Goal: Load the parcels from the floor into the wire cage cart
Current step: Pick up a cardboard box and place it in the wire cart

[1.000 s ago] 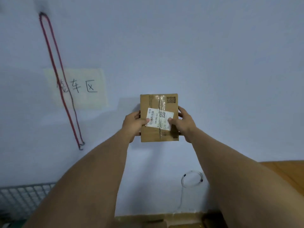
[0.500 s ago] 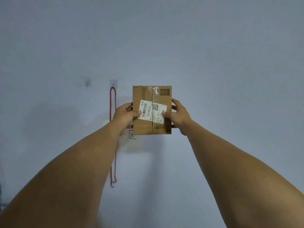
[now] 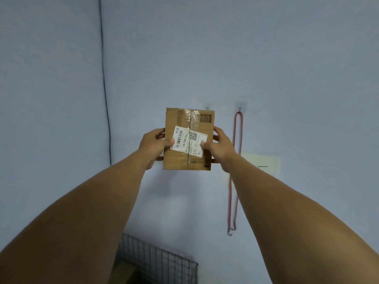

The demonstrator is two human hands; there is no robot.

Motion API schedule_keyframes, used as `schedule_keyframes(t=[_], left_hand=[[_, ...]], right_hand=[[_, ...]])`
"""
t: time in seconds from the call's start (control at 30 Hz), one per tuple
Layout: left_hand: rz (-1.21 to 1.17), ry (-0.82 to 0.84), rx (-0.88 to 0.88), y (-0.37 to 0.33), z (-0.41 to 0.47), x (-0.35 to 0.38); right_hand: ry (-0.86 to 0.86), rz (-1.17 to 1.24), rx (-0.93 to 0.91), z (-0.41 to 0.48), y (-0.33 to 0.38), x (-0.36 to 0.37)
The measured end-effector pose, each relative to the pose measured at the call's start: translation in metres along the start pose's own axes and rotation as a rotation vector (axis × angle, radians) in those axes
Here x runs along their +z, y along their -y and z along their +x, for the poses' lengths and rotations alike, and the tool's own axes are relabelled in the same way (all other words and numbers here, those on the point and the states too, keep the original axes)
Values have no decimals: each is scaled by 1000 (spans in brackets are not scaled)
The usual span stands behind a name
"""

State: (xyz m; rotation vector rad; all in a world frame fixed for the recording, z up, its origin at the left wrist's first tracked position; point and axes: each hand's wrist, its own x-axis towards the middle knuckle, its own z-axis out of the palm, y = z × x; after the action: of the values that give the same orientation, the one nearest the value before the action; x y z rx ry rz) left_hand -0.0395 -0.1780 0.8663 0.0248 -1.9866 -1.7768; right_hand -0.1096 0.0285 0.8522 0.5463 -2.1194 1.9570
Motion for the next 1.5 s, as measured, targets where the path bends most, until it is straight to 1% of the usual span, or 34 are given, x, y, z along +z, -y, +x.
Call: schedule_keyframes(t=[0.2, 0.3, 0.43, 0.57, 0.7, 0.87, 0.97, 1.03, 1.2, 1.27, 1.4, 1.5], left_hand=[[45, -149, -36, 40, 23, -120], [67, -193, -81, 74, 43, -164], [79, -213, -144, 137, 84, -206], [78, -213, -281, 211, 126, -231], [105, -137, -397, 279, 158, -238], [113, 15, -542, 380, 182, -221], [137, 118, -610, 459, 187, -205], [194, 180, -638, 517, 185, -193], [270, 372, -789, 661, 178, -173], [258, 399, -845, 717, 173, -170], [277, 402, -957, 830, 149, -172], [318, 393, -1011, 913, 125, -174]], right_hand=[[155, 51, 21, 26, -26, 139], [218, 58, 79, 42, -56, 195], [267, 71, 164, 73, -111, 257], [283, 4, 254, 101, -173, 309], [265, -49, 372, 114, -240, 334], [203, -79, 606, 107, -340, 330], [145, -97, 741, 93, -412, 329], [95, -116, 831, 78, -462, 328], [0, -187, 1046, 33, -589, 336], [-35, -189, 1113, 13, -640, 349], [-89, -170, 1210, -32, -741, 383], [-37, -265, 1224, -63, -813, 411]])
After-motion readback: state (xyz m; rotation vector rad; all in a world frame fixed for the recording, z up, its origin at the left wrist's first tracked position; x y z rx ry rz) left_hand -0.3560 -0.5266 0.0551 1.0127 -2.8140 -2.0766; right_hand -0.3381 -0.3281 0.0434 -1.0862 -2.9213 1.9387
